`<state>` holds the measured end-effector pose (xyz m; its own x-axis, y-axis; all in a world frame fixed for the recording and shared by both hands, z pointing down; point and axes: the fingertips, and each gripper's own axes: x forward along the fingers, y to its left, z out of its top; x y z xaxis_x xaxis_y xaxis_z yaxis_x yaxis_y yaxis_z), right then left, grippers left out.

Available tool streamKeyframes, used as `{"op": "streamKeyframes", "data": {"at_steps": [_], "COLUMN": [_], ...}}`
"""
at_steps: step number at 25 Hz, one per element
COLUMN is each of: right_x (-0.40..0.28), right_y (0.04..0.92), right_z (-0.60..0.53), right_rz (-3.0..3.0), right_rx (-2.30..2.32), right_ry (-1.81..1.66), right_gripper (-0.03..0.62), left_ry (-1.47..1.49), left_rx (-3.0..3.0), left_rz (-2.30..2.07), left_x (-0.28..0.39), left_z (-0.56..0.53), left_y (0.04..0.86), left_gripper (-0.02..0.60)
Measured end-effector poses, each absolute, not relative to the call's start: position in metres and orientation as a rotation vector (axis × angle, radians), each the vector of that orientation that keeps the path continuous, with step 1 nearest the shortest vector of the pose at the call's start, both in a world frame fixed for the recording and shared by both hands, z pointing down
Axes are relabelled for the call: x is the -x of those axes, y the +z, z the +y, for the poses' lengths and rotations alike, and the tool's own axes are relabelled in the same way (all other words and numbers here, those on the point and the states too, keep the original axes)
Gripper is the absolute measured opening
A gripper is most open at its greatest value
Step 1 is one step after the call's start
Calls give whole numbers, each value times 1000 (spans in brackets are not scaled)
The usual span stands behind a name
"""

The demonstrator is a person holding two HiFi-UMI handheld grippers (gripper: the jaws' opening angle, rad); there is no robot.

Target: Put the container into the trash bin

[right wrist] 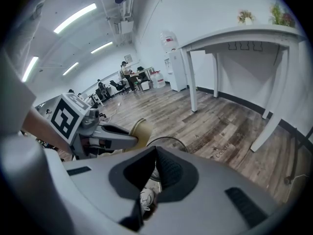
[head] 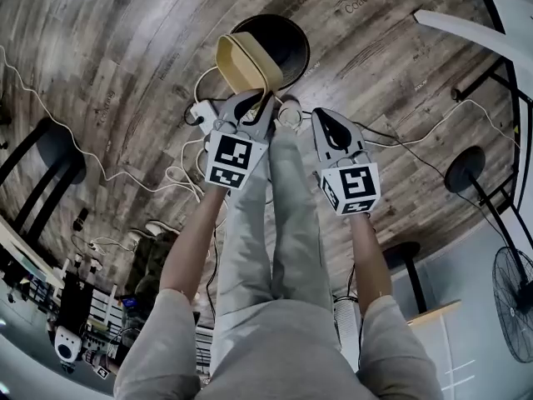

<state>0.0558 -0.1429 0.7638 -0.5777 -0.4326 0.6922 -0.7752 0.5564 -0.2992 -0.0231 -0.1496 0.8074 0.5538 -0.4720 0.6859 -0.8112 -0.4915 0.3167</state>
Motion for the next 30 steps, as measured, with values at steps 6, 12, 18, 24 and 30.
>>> {"op": "streamKeyframes", "data": {"at_steps": [6, 12, 18, 24, 30], "right_x": [-63, -70, -76, -86, -95], "right_y": [771, 778, 781, 789, 795], "right_z": [-140, -144, -143, -136, -131], "right_rz": [-2218, -2204, -2199, -2178, -2158], "right_rx": [-971, -994, -999, -1005, -1015], "right_ry": [826, 845, 857, 879, 897], "right_gripper": [14, 14, 14, 14, 14], "left_ry": [729, 758, 795, 859, 887], "left_rx": [-2159, -2145, -2096, -2076, -2027], "left_rz": [-973, -921, -893, -845, -826], "left_x": [9, -9, -18, -25, -25], "left_z": [-157, -167, -165, -159, -158], "left_y": [832, 861, 892, 923, 951], "left_gripper": [32, 32, 32, 32, 32]}}
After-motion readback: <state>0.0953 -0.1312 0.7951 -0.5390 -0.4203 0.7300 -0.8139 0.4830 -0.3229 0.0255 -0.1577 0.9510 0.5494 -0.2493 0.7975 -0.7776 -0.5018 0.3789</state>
